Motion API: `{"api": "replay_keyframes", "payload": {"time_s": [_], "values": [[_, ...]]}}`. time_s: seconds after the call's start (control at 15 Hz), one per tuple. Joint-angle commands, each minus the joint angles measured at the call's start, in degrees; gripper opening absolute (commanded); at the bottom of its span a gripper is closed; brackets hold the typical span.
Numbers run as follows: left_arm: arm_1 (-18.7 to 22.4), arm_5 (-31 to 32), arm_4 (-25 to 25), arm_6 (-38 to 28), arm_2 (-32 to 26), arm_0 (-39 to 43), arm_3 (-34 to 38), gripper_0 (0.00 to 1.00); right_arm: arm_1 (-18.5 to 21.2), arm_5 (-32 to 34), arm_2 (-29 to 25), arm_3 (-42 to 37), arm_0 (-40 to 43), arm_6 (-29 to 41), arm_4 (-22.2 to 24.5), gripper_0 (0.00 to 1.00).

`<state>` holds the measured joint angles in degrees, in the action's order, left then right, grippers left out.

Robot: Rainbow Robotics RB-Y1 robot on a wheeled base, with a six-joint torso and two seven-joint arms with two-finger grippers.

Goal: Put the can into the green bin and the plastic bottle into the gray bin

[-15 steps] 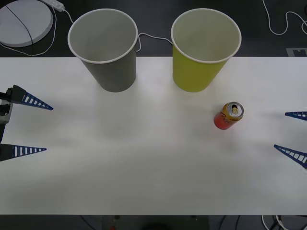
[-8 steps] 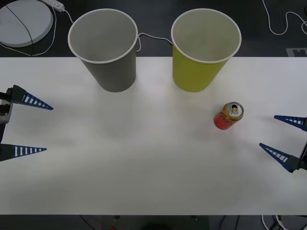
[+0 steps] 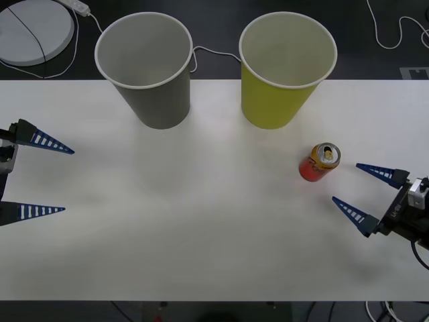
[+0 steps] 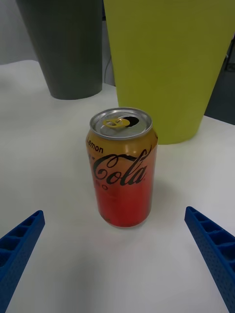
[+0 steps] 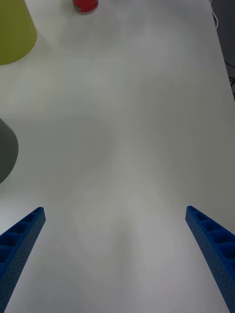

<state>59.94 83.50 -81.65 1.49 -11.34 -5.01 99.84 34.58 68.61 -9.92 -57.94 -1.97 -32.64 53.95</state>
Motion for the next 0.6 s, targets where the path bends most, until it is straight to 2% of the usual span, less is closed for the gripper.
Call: {"api": "replay_keyframes", "payload": {"time_s": [0.07,0.6], "values": [[0.0,0.0,0.0,0.0,0.0,0.0,0.0,1.00,-1.2,-2.3,1.7,0.0,-0.7,-1.1,0.0,1.00],[0.0,0.0,0.0,0.0,0.0,0.0,0.0,1.00,-5.7,-8.1,3.3,0.0,-3.2,-3.8,0.0,1.00]]}}
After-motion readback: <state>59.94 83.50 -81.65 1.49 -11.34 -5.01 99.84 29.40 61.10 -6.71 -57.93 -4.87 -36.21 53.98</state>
